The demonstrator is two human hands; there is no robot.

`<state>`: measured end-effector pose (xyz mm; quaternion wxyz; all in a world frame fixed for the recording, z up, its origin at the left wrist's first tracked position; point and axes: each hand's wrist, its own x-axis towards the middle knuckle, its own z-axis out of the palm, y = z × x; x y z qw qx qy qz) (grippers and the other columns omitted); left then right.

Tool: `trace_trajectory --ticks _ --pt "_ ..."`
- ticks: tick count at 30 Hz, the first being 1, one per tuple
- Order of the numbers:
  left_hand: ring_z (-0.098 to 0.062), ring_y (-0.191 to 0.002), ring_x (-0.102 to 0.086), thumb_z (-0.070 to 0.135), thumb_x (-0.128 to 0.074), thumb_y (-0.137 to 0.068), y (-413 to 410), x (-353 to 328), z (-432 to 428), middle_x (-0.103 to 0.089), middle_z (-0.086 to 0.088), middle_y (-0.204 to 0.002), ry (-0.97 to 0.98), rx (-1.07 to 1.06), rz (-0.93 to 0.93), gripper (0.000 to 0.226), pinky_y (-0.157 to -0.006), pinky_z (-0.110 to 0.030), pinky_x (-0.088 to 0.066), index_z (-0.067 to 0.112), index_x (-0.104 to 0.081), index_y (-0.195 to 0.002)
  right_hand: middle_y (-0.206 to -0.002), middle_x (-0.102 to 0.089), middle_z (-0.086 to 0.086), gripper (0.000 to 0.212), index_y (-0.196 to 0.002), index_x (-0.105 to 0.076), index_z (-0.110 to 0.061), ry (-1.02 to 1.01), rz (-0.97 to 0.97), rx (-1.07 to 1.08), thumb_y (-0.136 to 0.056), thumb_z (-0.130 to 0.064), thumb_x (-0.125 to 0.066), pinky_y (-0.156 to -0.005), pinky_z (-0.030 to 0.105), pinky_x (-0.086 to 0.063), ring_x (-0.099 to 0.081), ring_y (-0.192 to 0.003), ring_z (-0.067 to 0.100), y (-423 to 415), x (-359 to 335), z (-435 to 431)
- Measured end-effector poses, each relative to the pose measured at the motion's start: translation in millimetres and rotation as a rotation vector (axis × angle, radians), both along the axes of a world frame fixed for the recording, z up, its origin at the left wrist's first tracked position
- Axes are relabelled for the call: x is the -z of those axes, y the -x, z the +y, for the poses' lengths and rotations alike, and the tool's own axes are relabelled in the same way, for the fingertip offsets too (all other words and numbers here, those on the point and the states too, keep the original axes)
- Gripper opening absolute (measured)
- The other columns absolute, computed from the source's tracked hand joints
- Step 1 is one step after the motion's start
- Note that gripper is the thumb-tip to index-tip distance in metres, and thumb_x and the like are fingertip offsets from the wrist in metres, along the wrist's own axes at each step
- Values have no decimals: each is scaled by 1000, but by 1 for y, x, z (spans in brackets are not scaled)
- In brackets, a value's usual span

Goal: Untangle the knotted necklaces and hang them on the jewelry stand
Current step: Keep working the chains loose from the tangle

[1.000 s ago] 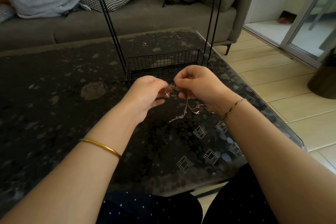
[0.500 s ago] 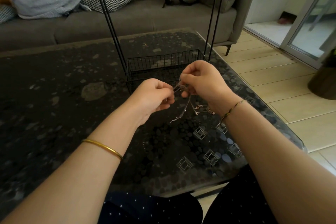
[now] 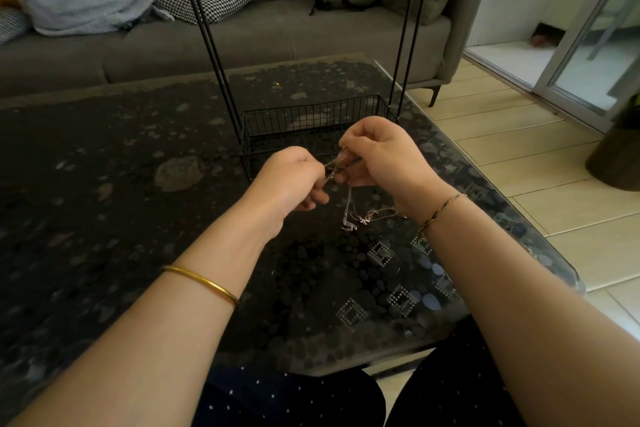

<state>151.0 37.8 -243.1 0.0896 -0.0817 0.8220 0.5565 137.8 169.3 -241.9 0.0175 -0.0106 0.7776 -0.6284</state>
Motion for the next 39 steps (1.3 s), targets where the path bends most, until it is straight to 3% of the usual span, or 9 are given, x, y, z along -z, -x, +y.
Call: trace_trajectory --ticks 4,8,11,14,20,26,30,34,39 --pt "-23 -92 -68 1 -52 -86 2 -2 -2 -69 -12 -94 -189 -102 -34 11 -86 -39 -57 8 -59 -89 -78 -64 7 16 -77 -62 -9 -150 29 -6 -87 -9 -50 -65 30 -48 -58 -74 17 0 -2 1" --pt "-20 -86 -69 0 -47 -87 2 -3 -4 -69 -5 -80 -353 -163 -17 15 -86 -36 -53 10 -57 -83 -77 -61 10 16 -75 -59 -6 -93 -59 -31 -85 -10 -46 -67 30 -42 -55 -74 21 -3 -4 1" --pt "-17 -71 -65 5 -47 -91 3 -2 -5 -62 -1 -70 -344 -177 4 14 -76 -33 -52 14 -57 -86 -77 -63 8 15 -74 -57 -9 -78 -116 -56 -85 -13 -48 -70 31 -44 -57 -74 20 -3 -4 1" --pt "-13 -60 -57 7 -48 -94 2 -2 -4 -59 -1 -73 -302 -150 15 12 -71 -31 -52 14 -58 -92 -74 -65 4 18 -70 -57 -14 19 -156 -77 -86 -15 -50 -78 35 -49 -60 -74 19 -2 -5 1" --pt "-8 -57 -49 12 -49 -96 0 1 0 -58 1 -72 -153 -5 36 13 -73 -32 -49 15 -62 -96 -66 -57 3 21 -69 -54 -13 252 -146 -91 -89 -11 -48 -68 31 -47 -55 -63 16 -1 -5 1" --pt "-9 -64 -52 11 -52 -95 -2 2 1 -64 -2 -78 -146 84 13 14 -69 -26 -49 16 -65 -91 -58 -46 -2 20 -74 -56 -12 250 -126 -101 -93 -12 -50 -65 30 -48 -50 -56 13 0 -1 0" --pt "-7 -56 -53 1 -50 -91 -3 0 1 -67 -7 -82 -221 116 -31 21 -64 -24 -47 13 -66 -87 -50 -51 -5 20 -74 -56 -11 267 -132 -85 -93 -10 -53 -60 28 -51 -52 -51 13 0 -1 0" --pt "-3 -50 -46 1 -57 -89 -2 2 -1 -71 -9 -97 -211 135 -65 17 -62 -23 -47 13 -67 -96 -60 -51 -3 19 -76 -58 -15 179 -87 -76 -94 -14 -53 -56 23 -45 -48 -52 9 0 0 3" --pt "-4 -51 -48 1 -62 -88 -1 5 -4 -69 -4 -89 -191 113 -67 14 -67 -24 -49 14 -66 -92 -69 -61 -1 20 -76 -55 -17 194 -79 -65 -95 -15 -50 -54 22 -43 -54 -53 9 0 0 3"
